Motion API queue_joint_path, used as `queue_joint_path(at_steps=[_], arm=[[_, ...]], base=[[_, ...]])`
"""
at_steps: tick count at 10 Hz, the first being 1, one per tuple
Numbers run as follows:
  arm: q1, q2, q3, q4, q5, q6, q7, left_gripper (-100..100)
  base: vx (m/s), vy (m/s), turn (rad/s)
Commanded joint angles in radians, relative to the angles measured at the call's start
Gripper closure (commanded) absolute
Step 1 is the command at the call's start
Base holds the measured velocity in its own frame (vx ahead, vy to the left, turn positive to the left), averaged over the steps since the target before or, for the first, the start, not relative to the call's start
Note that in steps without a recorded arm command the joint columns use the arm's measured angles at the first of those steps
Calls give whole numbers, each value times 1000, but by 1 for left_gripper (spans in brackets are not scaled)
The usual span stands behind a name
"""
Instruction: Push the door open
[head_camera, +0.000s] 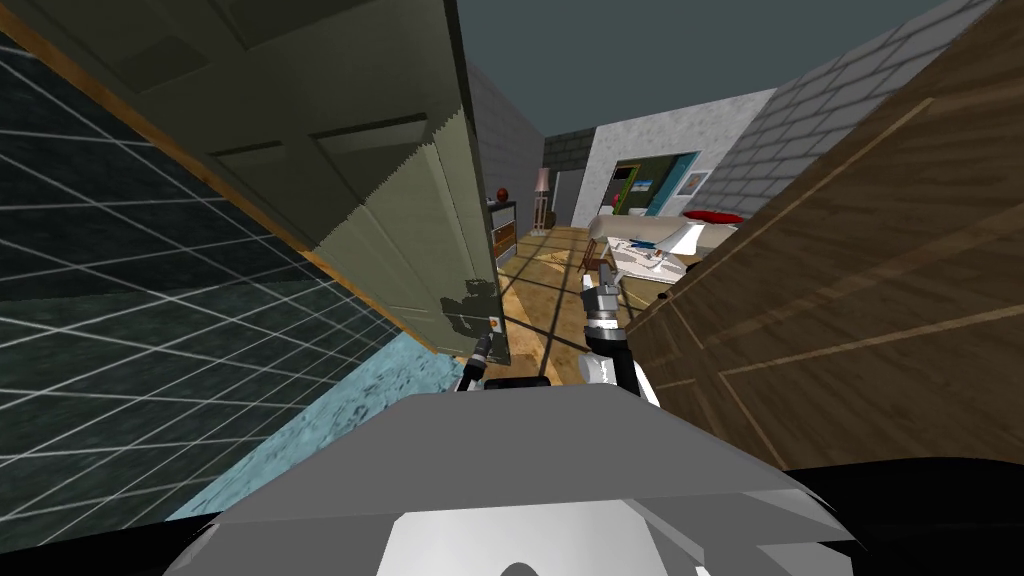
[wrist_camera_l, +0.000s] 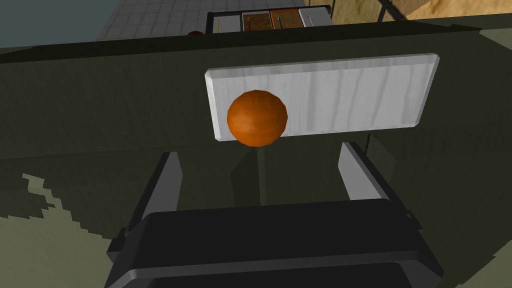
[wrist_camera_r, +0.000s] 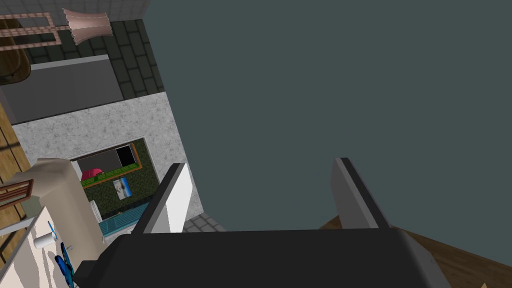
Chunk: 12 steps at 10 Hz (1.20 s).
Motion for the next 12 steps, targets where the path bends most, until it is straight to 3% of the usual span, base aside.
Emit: queue_joint_path(at_steps=[1,3,4,9,12], arm=[[-4,-7,5,9,1,-7,-3,-100],[-4,-9,5,8,1,-6,-4,-100],[-4,-9,5,8,1,-6,-4,100],[-4,-9,5,8,1,-6,-4,100],[-8,-2,29,16,11,-2,-11,100]], base=[[223,-80,-28],[143,-45,-3],[-17,1,-9],[-13,4,-3],[157,-56,35]])
